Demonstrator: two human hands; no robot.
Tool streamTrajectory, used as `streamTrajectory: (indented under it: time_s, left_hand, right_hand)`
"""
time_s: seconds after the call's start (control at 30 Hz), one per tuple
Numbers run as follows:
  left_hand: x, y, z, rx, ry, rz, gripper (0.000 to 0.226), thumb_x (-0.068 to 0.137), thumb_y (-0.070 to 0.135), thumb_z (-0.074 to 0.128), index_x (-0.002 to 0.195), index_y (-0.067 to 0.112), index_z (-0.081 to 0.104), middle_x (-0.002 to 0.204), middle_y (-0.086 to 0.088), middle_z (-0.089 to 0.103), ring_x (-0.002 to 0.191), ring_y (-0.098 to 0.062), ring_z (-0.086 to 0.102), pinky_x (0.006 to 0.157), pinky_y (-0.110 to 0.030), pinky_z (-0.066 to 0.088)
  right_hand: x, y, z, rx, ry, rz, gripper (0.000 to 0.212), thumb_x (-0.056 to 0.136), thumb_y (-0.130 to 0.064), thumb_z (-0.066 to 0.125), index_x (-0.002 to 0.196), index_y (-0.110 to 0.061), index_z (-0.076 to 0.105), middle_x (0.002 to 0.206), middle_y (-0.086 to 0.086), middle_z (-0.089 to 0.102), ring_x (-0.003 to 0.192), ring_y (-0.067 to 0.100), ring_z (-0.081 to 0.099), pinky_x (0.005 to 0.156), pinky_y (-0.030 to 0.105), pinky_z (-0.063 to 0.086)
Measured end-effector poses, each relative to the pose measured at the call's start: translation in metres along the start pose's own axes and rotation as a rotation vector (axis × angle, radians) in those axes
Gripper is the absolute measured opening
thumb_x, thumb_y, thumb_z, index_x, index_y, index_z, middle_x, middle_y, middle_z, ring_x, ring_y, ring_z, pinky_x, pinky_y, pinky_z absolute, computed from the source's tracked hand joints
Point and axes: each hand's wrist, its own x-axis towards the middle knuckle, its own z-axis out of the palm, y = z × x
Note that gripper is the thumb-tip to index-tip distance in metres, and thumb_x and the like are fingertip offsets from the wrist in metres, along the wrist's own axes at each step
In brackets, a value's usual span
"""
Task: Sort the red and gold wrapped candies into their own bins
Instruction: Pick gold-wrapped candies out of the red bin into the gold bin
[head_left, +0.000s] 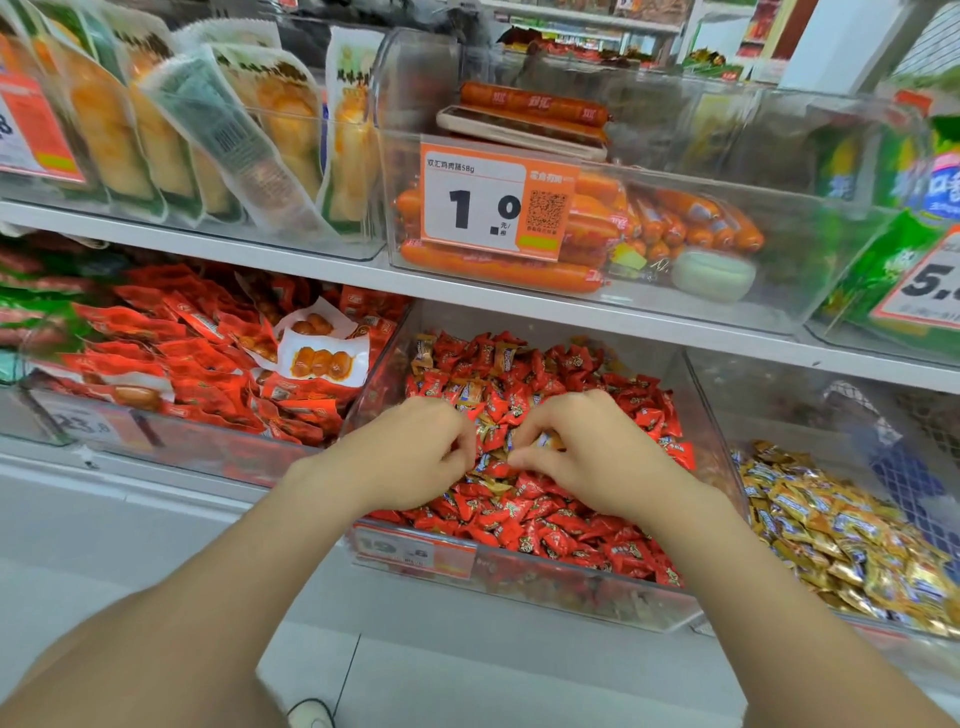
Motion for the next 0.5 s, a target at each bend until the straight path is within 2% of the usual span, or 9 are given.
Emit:
streamTrajectory:
  time_s: [0.03, 0.07, 0.13, 0.2, 0.27, 0.33, 0.37, 0.4, 0.5]
  left_hand:
    - [0.0, -0.001, -0.001, 0.021, -0.024, 0.004, 0.018, 0.099, 0.016, 0.061, 0.102, 0.023, 0.077, 0.077, 0.022, 0.054, 0.074, 0.006, 0.055, 0.082, -0.03, 0.054]
    - [-0.001, -0.001, -0.001, 0.054, -0.056, 0.012, 0.019, 0.098, 0.017, 0.066, 0.111, 0.025, 0.077, 0.081, 0.022, 0.053, 0.078, 0.003, 0.055, 0.085, -0.028, 0.053]
    - [-0.002, -0.005, 0.001, 0.122, -0.133, 0.004, 0.04, 0.097, 0.018, 0.072, 0.135, 0.029, 0.068, 0.104, 0.012, 0.051, 0.1, -0.008, 0.053, 0.093, -0.029, 0.047]
    - [-0.004, -0.008, 0.004, 0.19, -0.184, -0.015, 0.055, 0.097, 0.014, 0.07, 0.147, 0.033, 0.057, 0.12, 0.004, 0.045, 0.117, -0.022, 0.054, 0.098, -0.037, 0.048]
    - [-0.004, -0.011, 0.007, 0.218, -0.193, -0.007, 0.058, 0.097, 0.01, 0.066, 0.148, 0.036, 0.055, 0.114, 0.004, 0.04, 0.115, -0.026, 0.056, 0.092, -0.039, 0.049]
    - [-0.001, -0.011, 0.008, 0.226, -0.168, -0.008, 0.051, 0.095, 0.012, 0.07, 0.14, 0.036, 0.061, 0.109, 0.007, 0.039, 0.114, -0.024, 0.056, 0.089, -0.037, 0.05]
    - [0.0, -0.01, 0.008, 0.235, -0.145, -0.013, 0.046, 0.094, 0.013, 0.073, 0.134, 0.036, 0.064, 0.108, 0.008, 0.039, 0.114, -0.023, 0.057, 0.09, -0.038, 0.051]
    - [0.001, -0.01, 0.008, 0.242, -0.123, -0.018, 0.042, 0.093, 0.015, 0.075, 0.128, 0.036, 0.067, 0.107, 0.009, 0.04, 0.114, -0.022, 0.058, 0.09, -0.038, 0.052]
    - [0.003, -0.01, 0.011, 0.257, -0.115, -0.033, 0.034, 0.096, 0.02, 0.074, 0.125, 0.034, 0.067, 0.117, 0.005, 0.047, 0.113, -0.023, 0.059, 0.088, -0.038, 0.053]
  right_hand:
    - [-0.002, -0.002, -0.002, 0.008, 0.042, -0.002, 0.011, 0.099, -0.037, 0.071, 0.105, -0.031, 0.077, 0.1, -0.013, 0.074, 0.091, 0.003, 0.065, 0.088, 0.035, 0.056]
    - [-0.003, -0.004, -0.003, 0.005, 0.075, 0.005, 0.016, 0.104, -0.029, 0.064, 0.116, -0.031, 0.074, 0.102, -0.013, 0.073, 0.089, 0.001, 0.065, 0.086, 0.035, 0.057]
    - [-0.004, -0.01, -0.006, -0.024, 0.08, 0.011, 0.037, 0.104, -0.009, 0.053, 0.13, -0.031, 0.067, 0.097, -0.016, 0.071, 0.081, -0.002, 0.062, 0.079, 0.033, 0.056]
    - [-0.004, -0.018, -0.007, -0.014, -0.012, 0.0, 0.047, 0.098, 0.0, 0.047, 0.122, -0.032, 0.072, 0.084, -0.021, 0.063, 0.076, -0.002, 0.058, 0.074, 0.03, 0.054]
    - [-0.006, -0.025, -0.003, 0.011, -0.123, -0.003, 0.037, 0.096, -0.009, 0.048, 0.103, -0.031, 0.077, 0.067, -0.02, 0.058, 0.065, 0.0, 0.057, 0.068, 0.03, 0.052]
    - [-0.006, -0.03, 0.003, -0.063, -0.16, 0.012, 0.021, 0.09, -0.025, 0.056, 0.093, -0.031, 0.076, 0.062, -0.016, 0.061, 0.065, 0.005, 0.061, 0.063, 0.031, 0.052]
    - [-0.006, -0.03, 0.006, -0.134, -0.163, 0.019, 0.016, 0.089, -0.034, 0.061, 0.094, -0.031, 0.076, 0.068, -0.015, 0.064, 0.073, 0.006, 0.063, 0.064, 0.03, 0.05]
    - [-0.004, -0.031, 0.009, -0.215, -0.164, 0.027, 0.02, 0.087, -0.044, 0.066, 0.099, -0.031, 0.076, 0.077, -0.014, 0.067, 0.083, 0.011, 0.065, 0.066, 0.03, 0.048]
    - [0.004, -0.028, 0.016, -0.297, -0.192, 0.053, 0.042, 0.084, -0.061, 0.072, 0.111, -0.03, 0.074, 0.102, -0.008, 0.071, 0.1, 0.021, 0.065, 0.072, 0.034, 0.049]
